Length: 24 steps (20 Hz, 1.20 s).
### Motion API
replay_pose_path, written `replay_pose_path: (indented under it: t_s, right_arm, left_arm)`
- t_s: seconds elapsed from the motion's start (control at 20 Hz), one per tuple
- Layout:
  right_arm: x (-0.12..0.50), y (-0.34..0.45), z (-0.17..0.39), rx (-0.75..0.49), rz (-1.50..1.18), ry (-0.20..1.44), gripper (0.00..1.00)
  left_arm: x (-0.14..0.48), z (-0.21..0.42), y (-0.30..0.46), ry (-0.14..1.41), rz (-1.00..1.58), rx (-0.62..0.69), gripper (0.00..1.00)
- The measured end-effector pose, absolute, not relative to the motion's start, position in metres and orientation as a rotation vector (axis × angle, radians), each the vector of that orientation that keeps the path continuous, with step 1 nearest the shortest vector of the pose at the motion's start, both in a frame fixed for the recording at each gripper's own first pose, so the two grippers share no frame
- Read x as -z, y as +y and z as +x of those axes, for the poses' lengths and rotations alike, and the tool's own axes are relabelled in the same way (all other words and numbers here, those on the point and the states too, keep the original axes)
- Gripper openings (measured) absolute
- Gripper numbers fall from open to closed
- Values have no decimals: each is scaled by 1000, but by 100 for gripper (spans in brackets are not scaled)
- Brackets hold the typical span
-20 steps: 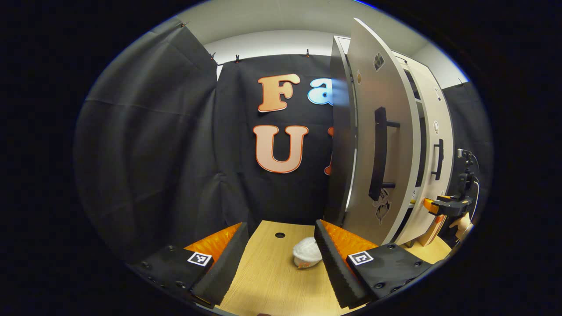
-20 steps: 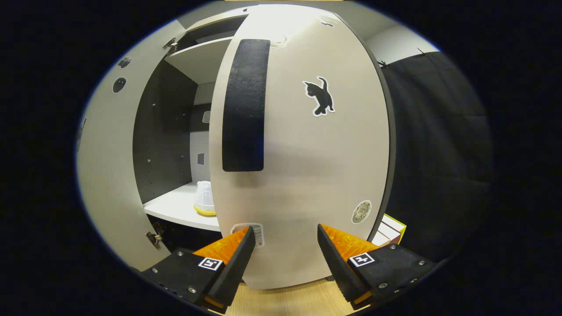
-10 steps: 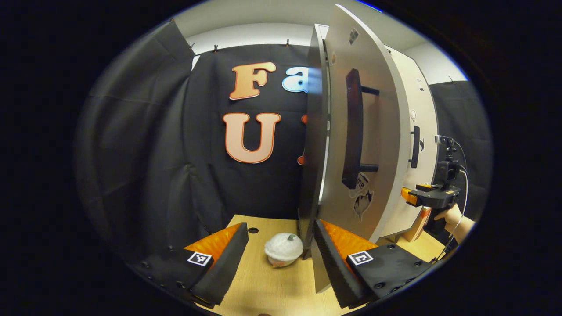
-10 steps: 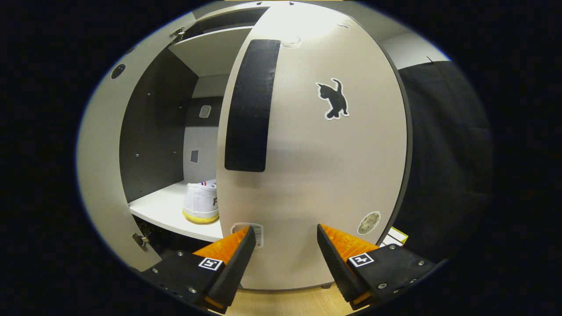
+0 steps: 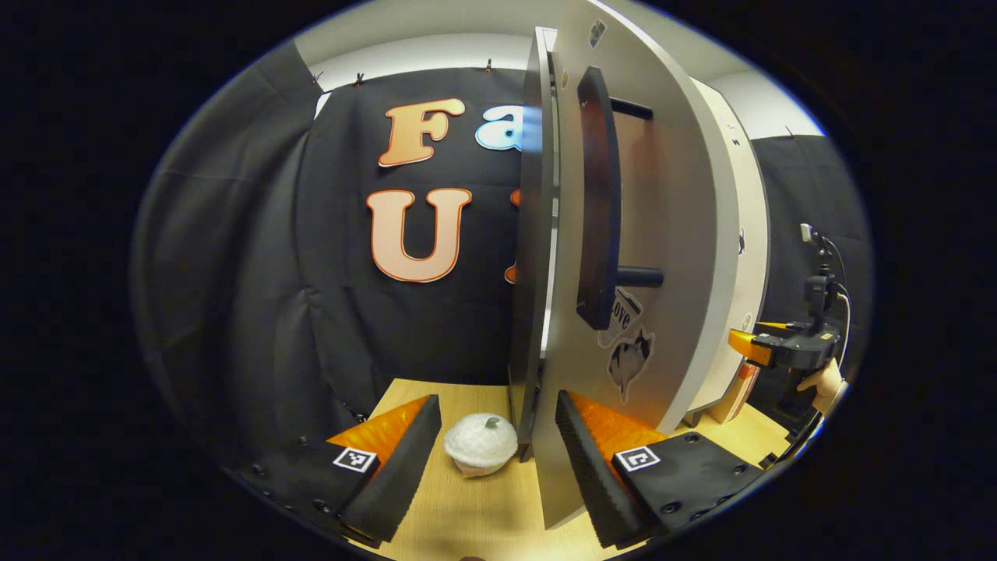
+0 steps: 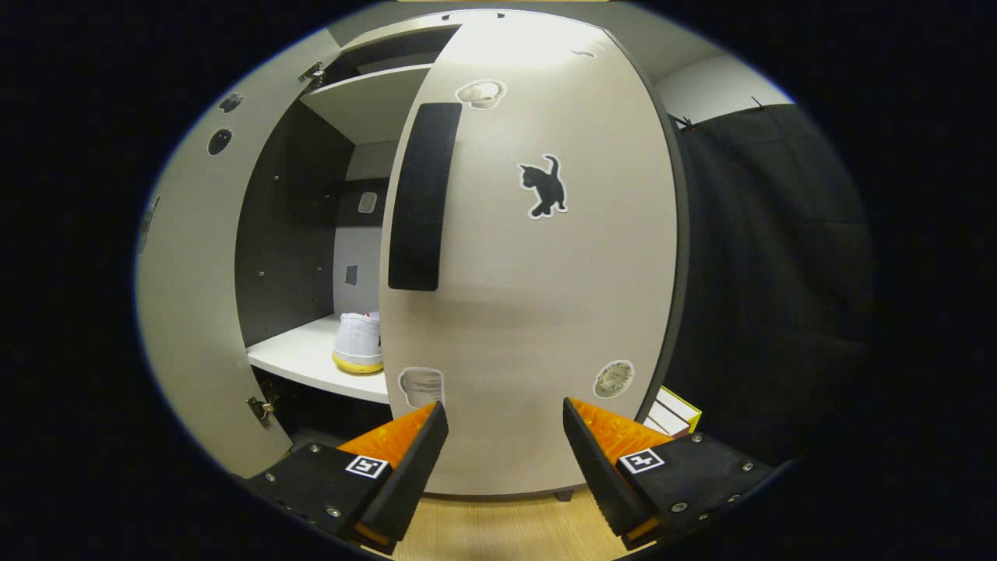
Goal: Grab one shoe with the right hand and put it into the shoe cabinet, grab the other shoe with the left hand and put it into the shoe cabinet; then close the right door with the right hand and the left door with the left hand.
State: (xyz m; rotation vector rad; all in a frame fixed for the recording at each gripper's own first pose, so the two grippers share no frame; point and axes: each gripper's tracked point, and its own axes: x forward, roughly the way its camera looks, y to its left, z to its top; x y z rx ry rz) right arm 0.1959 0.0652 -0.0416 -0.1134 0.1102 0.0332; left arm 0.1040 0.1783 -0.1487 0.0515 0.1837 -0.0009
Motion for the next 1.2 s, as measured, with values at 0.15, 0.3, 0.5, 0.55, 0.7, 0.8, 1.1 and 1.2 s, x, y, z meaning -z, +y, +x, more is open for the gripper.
replay_pose_path:
  t_s: [0.15, 0.3, 0.5, 0.55, 0.7, 0.8, 1.1, 1.2]
  right_arm:
    - [36, 45, 181, -31, -94, 105, 93]
    - [26, 26, 171, -37, -60, 94, 93]
    - [16, -2, 161, -41, -22, 85, 93]
    - [13, -8, 160, -47, -18, 76, 93]
    - [11, -35, 159, -39, -42, 70, 93]
    - [6, -49, 157, -41, -43, 58, 94]
    - [-4, -91, 150, -21, -41, 42, 94]
    - [-4, -106, 148, -9, -39, 40, 94]
  left_arm:
    - [153, 106, 160, 199, 30, 30, 95]
    - [154, 111, 126, 197, 37, 67, 99]
    - [152, 122, 83, 184, 52, 86, 99]
    - [152, 124, 76, 187, 51, 87, 95]
    - [155, 137, 54, 191, 26, 90, 96]
    - [154, 149, 36, 179, 24, 109, 95]
    - [164, 202, 0, 169, 97, 90, 97]
    - [163, 214, 1, 160, 118, 73, 95]
